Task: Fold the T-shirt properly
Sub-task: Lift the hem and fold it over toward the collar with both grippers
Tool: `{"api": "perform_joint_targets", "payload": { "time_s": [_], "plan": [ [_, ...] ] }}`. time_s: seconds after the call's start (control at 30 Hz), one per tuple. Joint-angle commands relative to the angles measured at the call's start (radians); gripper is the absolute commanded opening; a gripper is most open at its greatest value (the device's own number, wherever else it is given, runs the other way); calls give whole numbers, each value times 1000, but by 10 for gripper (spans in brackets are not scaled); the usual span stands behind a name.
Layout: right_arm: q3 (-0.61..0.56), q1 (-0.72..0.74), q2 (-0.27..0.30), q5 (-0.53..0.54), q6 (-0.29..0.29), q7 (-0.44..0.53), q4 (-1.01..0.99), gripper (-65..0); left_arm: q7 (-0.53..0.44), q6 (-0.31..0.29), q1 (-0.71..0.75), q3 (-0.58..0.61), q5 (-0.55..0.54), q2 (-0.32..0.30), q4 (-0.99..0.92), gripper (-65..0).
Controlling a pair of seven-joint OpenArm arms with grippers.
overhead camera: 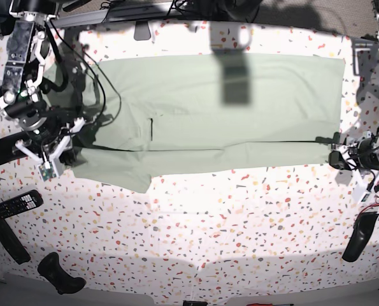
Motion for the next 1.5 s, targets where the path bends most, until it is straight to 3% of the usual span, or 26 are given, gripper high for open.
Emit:
{"api": "perform_joint_targets", "payload": {
  "time_s": [0.0, 0.27, 0.47, 0.7, 0.93, 1.13, 1.4, 1.43, 1.47],
  "plan": [
    [6, 11, 12, -6, -3, 25, 21, -650, -8, -4, -21, -7, -12, -19, 26, -650],
    [18, 11, 12, -45, -4, -10, 23, -650, 9, -2, 84, -7, 34, -19, 202, -650],
    [67, 11, 12, -45, -3, -18, 32, -650, 10, 43, 143, -7, 115, -20, 285, -650],
    [145, 11, 12, -37, -2, -47, 102, -650, 8, 50, 147, -7, 125, -20, 290, -650],
    [147, -3, 12, 23, 1, -121, 111, -650, 81, 49, 148, -7, 124, -20, 290, -650],
    [147, -80, 12, 42, 1, -116, 111, -650, 37, 50, 147, -6, 125, -19, 290, -650],
    [147, -108, 12, 42, 0, -152, 111, -650, 56, 50, 147, -6, 161, -19, 290, -650],
    [147, -108, 12, 42, 0, -159, 111, -604, 59, 50, 148, -6, 161, -19, 290, -628],
    [147, -108, 12, 42, 0, -168, 111, -545, 58, 50, 150, -6, 161, -20, 290, -556]
  ]
}}
